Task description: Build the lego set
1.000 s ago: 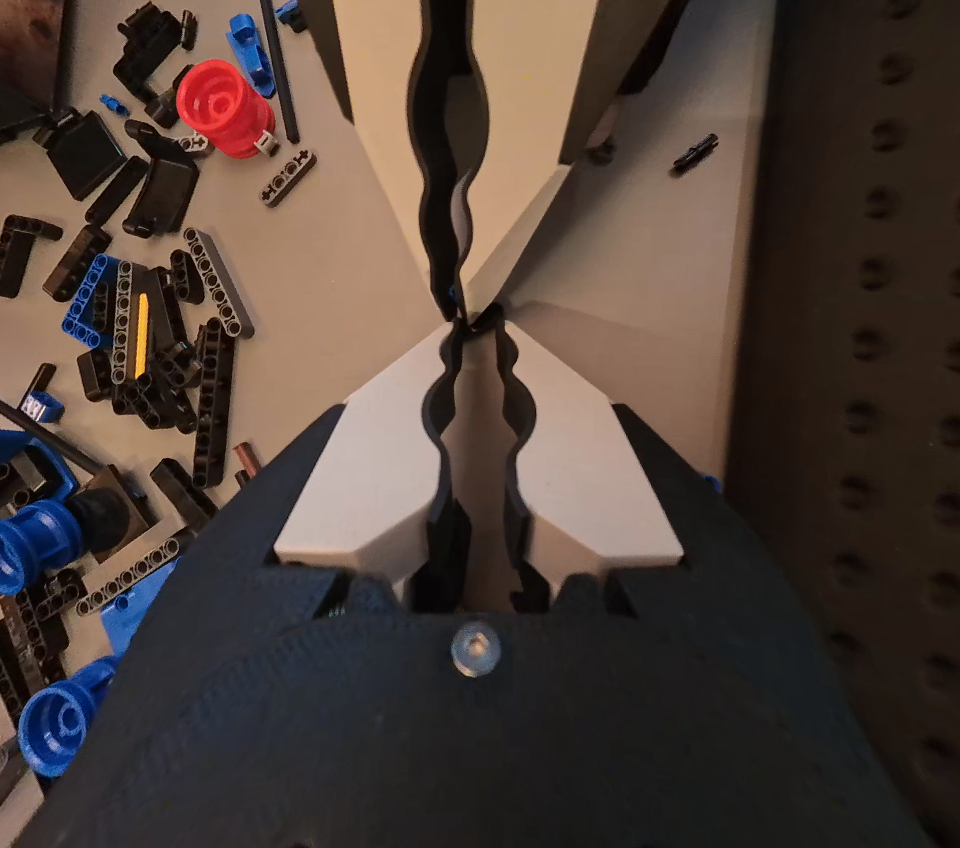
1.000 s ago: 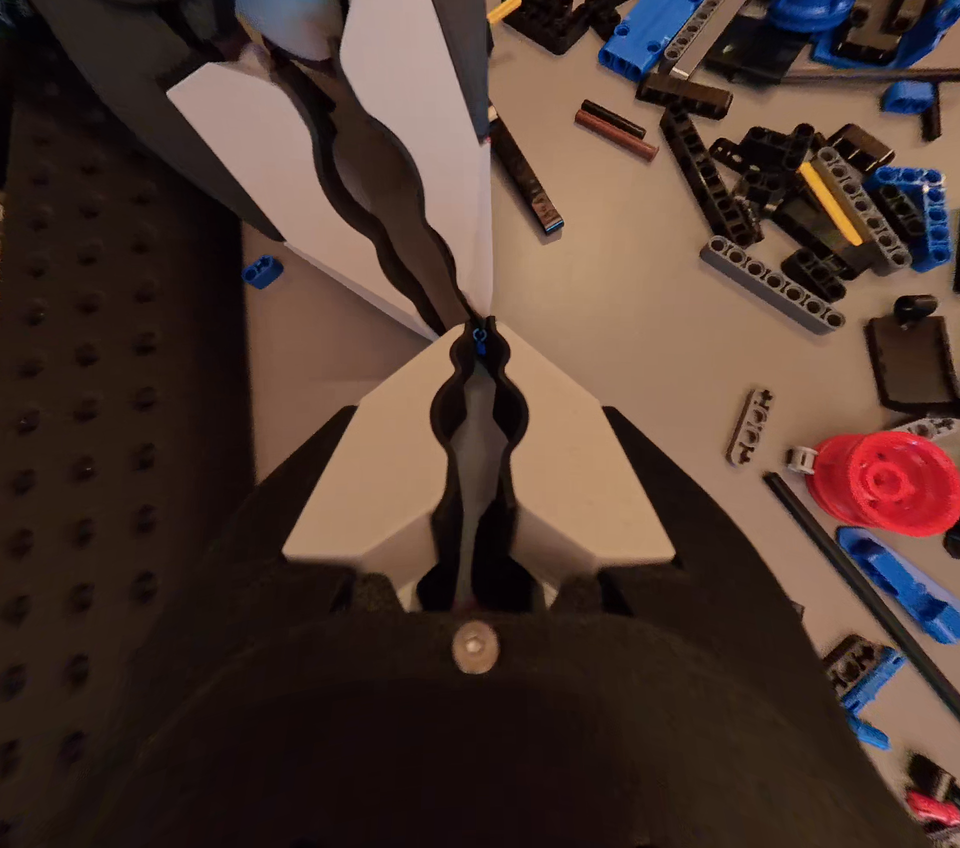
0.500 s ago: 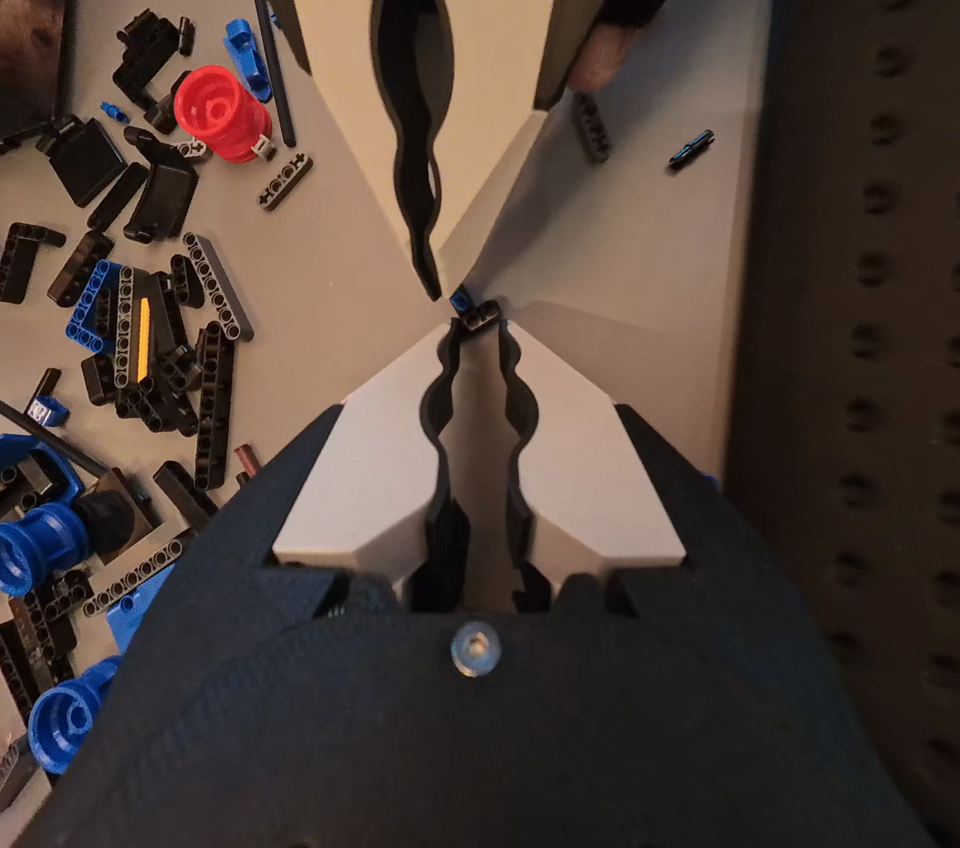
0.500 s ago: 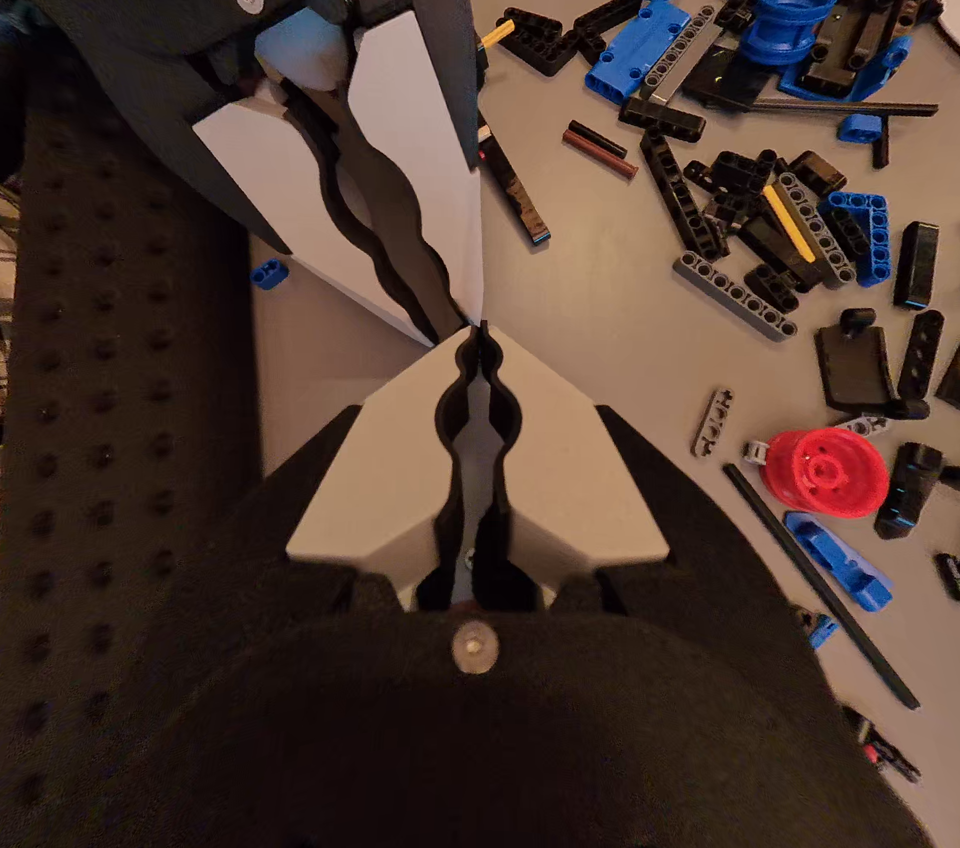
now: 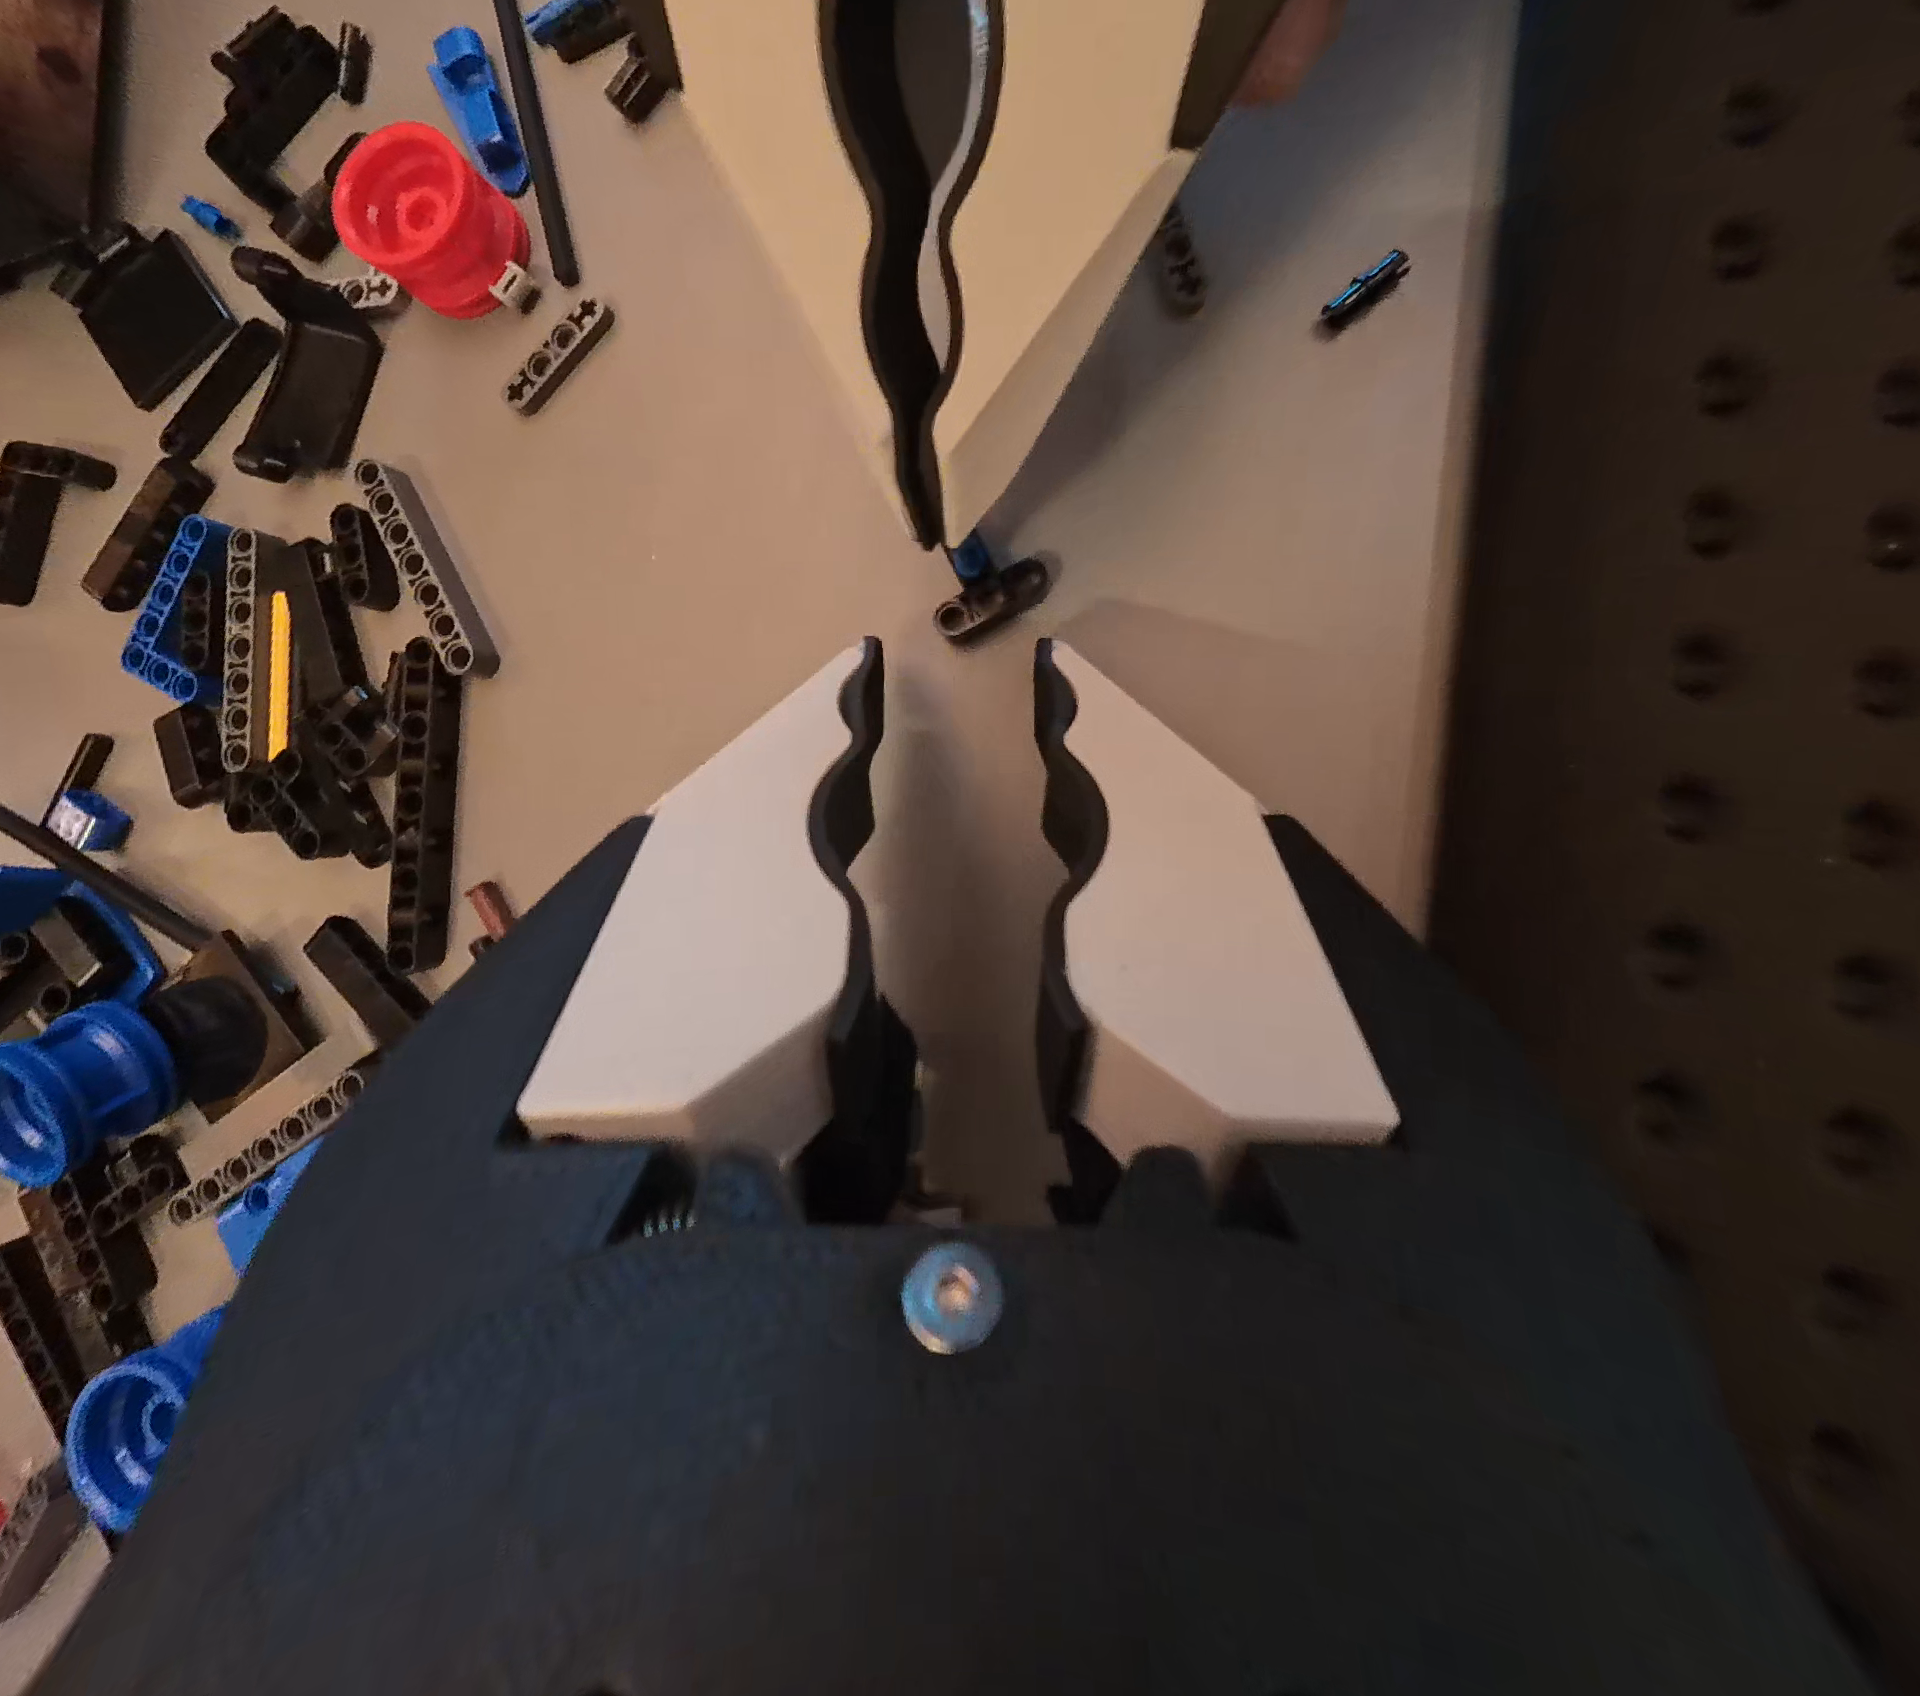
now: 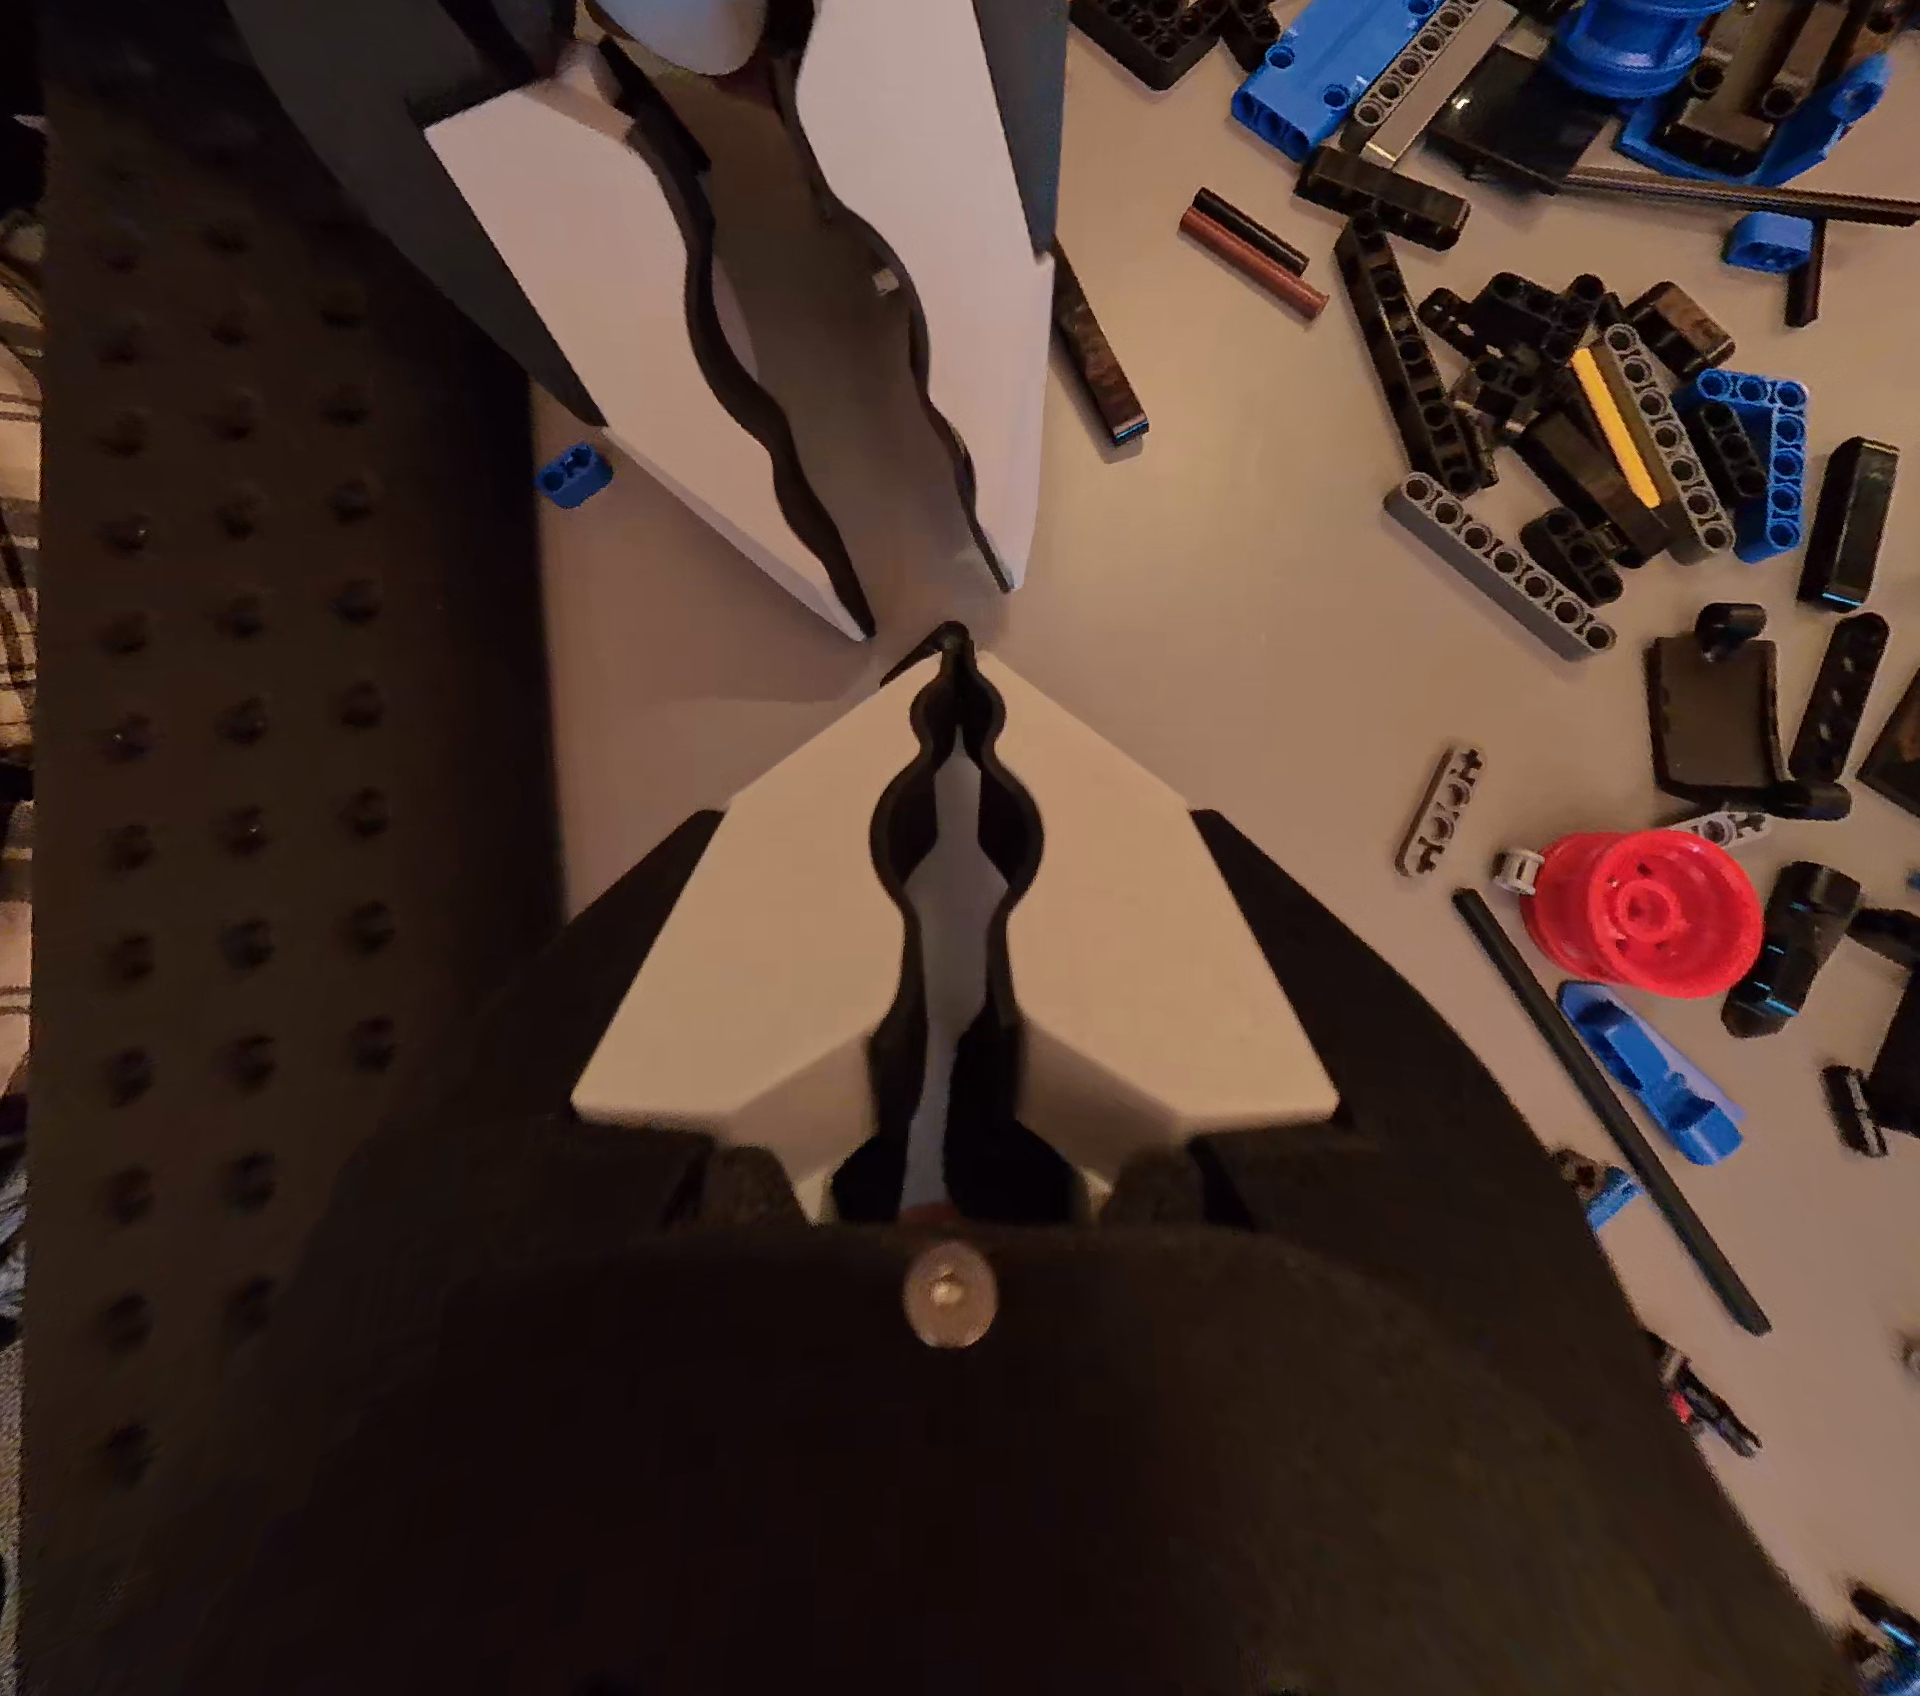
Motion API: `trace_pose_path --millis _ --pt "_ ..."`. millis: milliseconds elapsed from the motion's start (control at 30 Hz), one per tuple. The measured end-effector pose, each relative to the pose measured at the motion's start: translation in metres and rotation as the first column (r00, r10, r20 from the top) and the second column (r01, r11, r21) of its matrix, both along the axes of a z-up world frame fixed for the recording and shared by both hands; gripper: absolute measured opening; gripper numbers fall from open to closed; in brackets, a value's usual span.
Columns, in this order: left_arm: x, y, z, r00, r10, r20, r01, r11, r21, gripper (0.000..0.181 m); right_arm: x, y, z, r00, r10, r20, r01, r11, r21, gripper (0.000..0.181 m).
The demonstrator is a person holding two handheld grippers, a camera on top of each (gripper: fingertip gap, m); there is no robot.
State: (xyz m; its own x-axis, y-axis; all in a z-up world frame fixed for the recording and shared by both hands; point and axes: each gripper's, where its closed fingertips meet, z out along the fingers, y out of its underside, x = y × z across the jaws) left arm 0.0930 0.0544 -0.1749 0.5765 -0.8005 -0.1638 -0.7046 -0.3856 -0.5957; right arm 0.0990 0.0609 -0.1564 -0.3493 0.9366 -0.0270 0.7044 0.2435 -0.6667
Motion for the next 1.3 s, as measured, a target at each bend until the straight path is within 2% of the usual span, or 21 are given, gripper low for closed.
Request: trace_pose_path --millis 300,700,1000,1300 --pt "0.011 -0.001 -0.004 0.999 -0.029 -0.035 0.029 1.0 -0.002 0.014 0.005 0.006 0.004 1.0 -0.023 0.004 0.023 0.999 0.039 0.0" --pt "0.017 -0.006 -0.003 0.999 -0.042 0.017 0.042 0.999 -0.018 0.022 0.033 0.031 0.037 0.985 -0.14 -0.102 0.149 0.985 0.09 0.004" --pt "0.022 -0.006 -0.005 0.999 -0.046 0.014 0.046 0.999 -0.005 0.007 0.057 0.039 0.045 0.972 -0.198 -0.127 0.215 0.968 0.13 0.006" --pt "0.022 -0.003 -0.005 1.0 -0.027 0.01 0.027 1.0 0.014 0.006 0.071 0.04 0.05 0.958 -0.239 -0.161 0.261 0.957 0.13 0.006"
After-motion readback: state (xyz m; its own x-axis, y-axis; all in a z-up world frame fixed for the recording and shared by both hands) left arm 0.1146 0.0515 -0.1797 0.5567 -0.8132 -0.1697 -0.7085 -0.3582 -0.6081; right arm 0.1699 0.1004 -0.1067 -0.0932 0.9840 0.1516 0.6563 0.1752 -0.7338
